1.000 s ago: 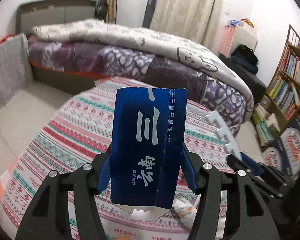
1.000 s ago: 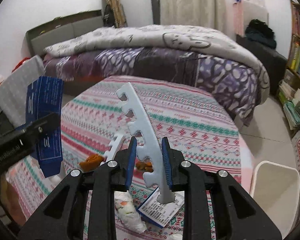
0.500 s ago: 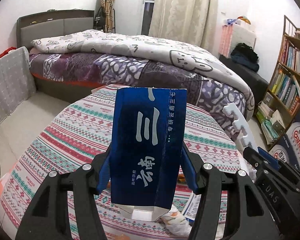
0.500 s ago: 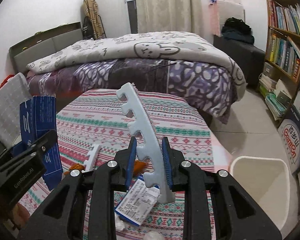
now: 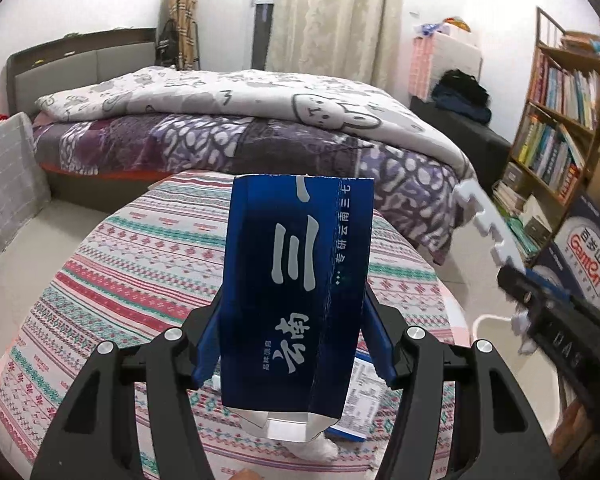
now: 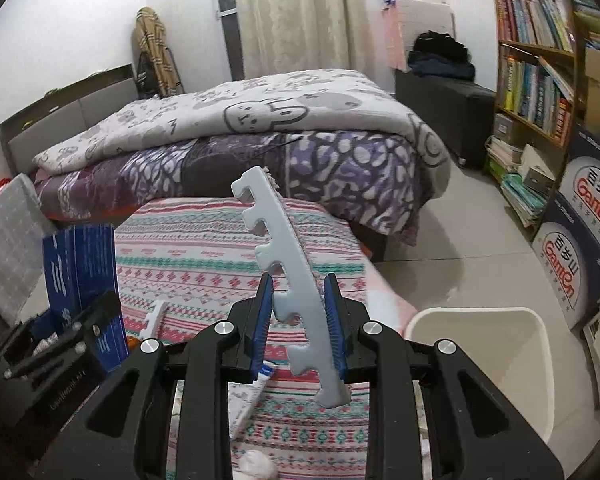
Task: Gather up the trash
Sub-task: 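Carry the white comb and blue box toward the bin with both tools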
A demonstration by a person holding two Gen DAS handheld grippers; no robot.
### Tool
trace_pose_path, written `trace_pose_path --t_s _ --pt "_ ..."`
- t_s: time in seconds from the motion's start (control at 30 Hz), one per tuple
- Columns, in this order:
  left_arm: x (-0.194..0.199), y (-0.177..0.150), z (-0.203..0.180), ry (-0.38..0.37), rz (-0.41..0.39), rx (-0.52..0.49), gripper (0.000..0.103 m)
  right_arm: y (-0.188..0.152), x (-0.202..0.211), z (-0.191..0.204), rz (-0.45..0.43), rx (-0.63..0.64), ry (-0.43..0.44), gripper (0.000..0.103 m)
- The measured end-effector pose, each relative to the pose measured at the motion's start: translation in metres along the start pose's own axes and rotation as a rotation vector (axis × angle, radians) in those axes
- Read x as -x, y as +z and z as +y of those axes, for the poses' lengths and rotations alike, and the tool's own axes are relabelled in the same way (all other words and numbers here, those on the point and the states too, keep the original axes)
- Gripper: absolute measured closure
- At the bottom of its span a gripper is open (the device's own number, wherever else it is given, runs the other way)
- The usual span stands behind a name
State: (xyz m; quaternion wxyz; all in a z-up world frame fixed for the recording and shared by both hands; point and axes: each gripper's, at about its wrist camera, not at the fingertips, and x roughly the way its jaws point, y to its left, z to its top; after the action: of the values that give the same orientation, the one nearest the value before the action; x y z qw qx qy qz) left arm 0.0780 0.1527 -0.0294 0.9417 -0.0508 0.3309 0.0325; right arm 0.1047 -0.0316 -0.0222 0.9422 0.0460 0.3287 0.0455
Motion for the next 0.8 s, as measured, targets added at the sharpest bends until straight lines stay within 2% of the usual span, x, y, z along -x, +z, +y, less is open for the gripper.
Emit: trace_pose_path --t_s 0.33,0.73,0.8 --pt "0.0 -0.011 -0.046 -0.045 0.01 -0.095 0.043 0.005 0.018 -0.06 -0.016 -0.117 -0.083 0.078" --pt "0.001 -0.025 -0.134 -0.203 0.077 -0.167 0.043 0.007 0.034 -0.145 0.01 -0.318 -0.2 0.076" --pt "0.001 -0.026 -0.147 -0.226 0.088 -0.174 0.043 0.007 0.037 -0.156 0.007 -0.355 -0.215 0.062"
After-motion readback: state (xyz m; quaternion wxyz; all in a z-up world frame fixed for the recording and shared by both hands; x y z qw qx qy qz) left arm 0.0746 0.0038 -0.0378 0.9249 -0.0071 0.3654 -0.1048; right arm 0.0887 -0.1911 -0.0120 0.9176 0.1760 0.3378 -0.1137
